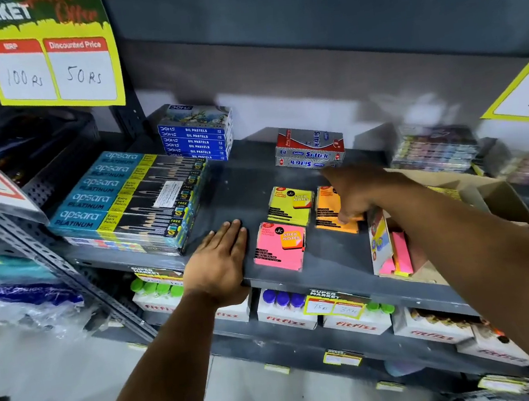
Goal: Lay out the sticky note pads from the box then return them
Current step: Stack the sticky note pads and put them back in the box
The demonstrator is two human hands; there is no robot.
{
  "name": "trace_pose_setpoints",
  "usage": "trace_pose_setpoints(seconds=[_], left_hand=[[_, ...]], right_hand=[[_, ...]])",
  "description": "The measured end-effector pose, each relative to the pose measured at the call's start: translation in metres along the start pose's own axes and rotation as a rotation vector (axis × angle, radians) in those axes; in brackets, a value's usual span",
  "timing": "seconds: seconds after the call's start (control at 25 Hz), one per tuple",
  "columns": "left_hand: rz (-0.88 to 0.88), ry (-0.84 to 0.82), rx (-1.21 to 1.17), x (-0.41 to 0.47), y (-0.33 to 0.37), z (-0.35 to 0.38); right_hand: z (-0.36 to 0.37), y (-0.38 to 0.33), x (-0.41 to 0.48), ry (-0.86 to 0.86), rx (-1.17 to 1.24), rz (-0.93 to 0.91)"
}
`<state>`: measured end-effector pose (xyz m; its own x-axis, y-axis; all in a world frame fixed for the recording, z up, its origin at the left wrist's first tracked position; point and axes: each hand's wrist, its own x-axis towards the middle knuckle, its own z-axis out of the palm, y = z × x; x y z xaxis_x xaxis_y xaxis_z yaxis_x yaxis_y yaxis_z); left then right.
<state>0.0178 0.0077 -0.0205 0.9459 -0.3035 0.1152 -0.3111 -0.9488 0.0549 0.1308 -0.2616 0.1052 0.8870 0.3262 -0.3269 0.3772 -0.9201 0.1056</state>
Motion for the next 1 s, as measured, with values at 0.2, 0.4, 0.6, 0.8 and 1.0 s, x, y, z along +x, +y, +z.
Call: trace_pose_setpoints(seconds=[0.2, 0.4, 0.6, 0.8, 1.0], left_hand=[[0.007, 0.005, 0.019, 0.0, -0.001, 0.001], [0.0, 0.005, 0.022, 0.0, -0.002, 0.003], [-0.008, -0.012, 0.028, 0.001, -0.003, 0.003], [-0.01, -0.002, 0.015, 0.001, -0.002, 0.003], [-0.009, 0.002, 0.004, 0.0, -0.002, 0.001]], right_hand=[[0.013, -0.003, 0.016, -0.061, -0.08, 0.012], [0.025, -0.001, 0.021, -0.072, -0.027, 0.003], [0.03, -0.001, 0.023, -0.078, 0.029, 0.002], [0.03, 0.0, 0.021, -0.04, 0.048, 0.025], [0.027, 0.0, 0.018, -0.065, 0.077, 0.022]])
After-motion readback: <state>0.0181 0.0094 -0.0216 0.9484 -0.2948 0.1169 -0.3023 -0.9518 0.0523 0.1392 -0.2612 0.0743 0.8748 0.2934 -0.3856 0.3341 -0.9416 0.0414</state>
